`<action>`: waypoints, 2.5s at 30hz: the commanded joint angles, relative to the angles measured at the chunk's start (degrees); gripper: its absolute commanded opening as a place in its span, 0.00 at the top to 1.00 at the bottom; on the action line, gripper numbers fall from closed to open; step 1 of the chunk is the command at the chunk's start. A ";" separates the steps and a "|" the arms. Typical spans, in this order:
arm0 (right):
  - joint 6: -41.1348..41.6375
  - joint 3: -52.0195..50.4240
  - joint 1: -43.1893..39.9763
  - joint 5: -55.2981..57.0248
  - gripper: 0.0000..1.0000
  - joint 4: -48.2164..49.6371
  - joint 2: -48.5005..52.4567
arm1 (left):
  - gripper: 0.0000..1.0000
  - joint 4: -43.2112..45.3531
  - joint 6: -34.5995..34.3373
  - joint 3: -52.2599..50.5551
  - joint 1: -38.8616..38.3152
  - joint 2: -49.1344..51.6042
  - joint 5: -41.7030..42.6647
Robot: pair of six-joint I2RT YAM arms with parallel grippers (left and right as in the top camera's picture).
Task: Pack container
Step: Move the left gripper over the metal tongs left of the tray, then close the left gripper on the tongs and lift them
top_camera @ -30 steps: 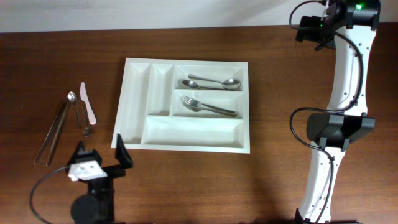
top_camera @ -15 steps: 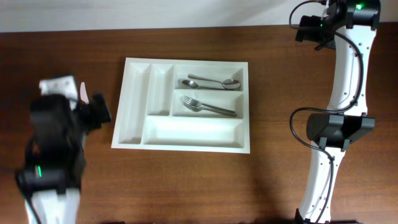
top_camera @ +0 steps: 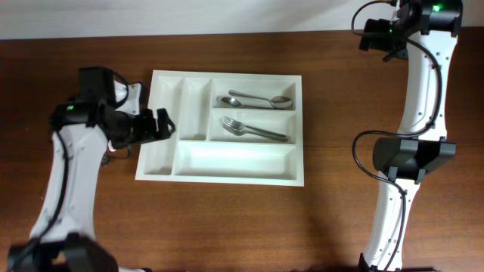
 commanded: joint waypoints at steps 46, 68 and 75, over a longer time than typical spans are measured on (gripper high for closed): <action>0.87 0.55 0.31 0.24 0.01 0.02 -0.94 | 0.01 11.67 25.66 4.52 23.96 19.91 -32.26; 0.87 0.55 0.31 0.24 0.01 0.02 -0.94 | 0.22 17.42 29.51 4.48 24.94 29.40 -21.55; 0.87 0.55 0.31 0.22 0.01 0.02 -0.94 | 0.32 14.51 28.83 4.48 24.85 32.61 -19.10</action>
